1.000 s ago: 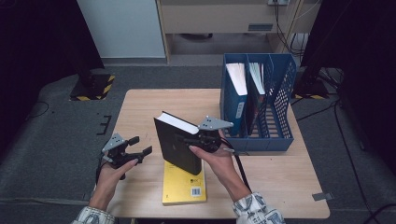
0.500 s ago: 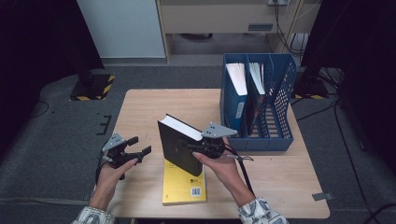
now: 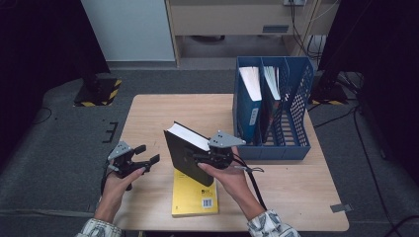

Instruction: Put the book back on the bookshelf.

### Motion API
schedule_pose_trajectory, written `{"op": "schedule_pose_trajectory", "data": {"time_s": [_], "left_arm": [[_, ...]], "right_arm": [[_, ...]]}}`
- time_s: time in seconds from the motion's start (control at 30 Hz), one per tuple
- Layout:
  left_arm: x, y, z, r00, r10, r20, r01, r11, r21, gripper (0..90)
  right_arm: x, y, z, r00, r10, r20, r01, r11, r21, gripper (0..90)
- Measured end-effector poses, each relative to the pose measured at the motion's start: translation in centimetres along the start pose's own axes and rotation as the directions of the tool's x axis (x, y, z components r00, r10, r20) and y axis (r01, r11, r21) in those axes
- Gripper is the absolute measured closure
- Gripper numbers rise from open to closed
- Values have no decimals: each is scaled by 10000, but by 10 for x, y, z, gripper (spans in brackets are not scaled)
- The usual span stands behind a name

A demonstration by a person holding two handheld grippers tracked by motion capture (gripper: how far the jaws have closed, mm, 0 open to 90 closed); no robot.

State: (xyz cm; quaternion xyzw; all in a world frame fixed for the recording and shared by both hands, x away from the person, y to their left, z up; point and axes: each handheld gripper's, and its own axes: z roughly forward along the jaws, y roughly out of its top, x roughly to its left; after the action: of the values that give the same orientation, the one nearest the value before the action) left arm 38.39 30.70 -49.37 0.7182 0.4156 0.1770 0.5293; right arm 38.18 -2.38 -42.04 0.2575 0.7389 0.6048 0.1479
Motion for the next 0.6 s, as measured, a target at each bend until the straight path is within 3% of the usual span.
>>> {"op": "schedule_pose_trajectory", "data": {"time_s": [0.13, 0.27, 0.43, 0.6], "left_arm": [[0, 0, 0, 10000, -2, -13, 2, 10000, 27, 170], [1, 0, -1, 10000, -69, -47, 70, 10000, 15, 170], [3, -1, -1, 9999, -131, -80, 131, 9999, 17, 171], [7, -2, -2, 9993, -233, -281, 236, 9997, 112, 171]], "right_arm": [[1, 1, 1, 9995, 11, -322, -7, 9999, 146, 466], [-1, 3, 0, 9997, 172, -198, -168, 9997, 163, 516], [-10, 6, -1, 9959, 903, 5, -903, 9958, 120, 527], [-16, 15, -9, 9948, 986, 271, -989, 9951, 79, 530]]}}
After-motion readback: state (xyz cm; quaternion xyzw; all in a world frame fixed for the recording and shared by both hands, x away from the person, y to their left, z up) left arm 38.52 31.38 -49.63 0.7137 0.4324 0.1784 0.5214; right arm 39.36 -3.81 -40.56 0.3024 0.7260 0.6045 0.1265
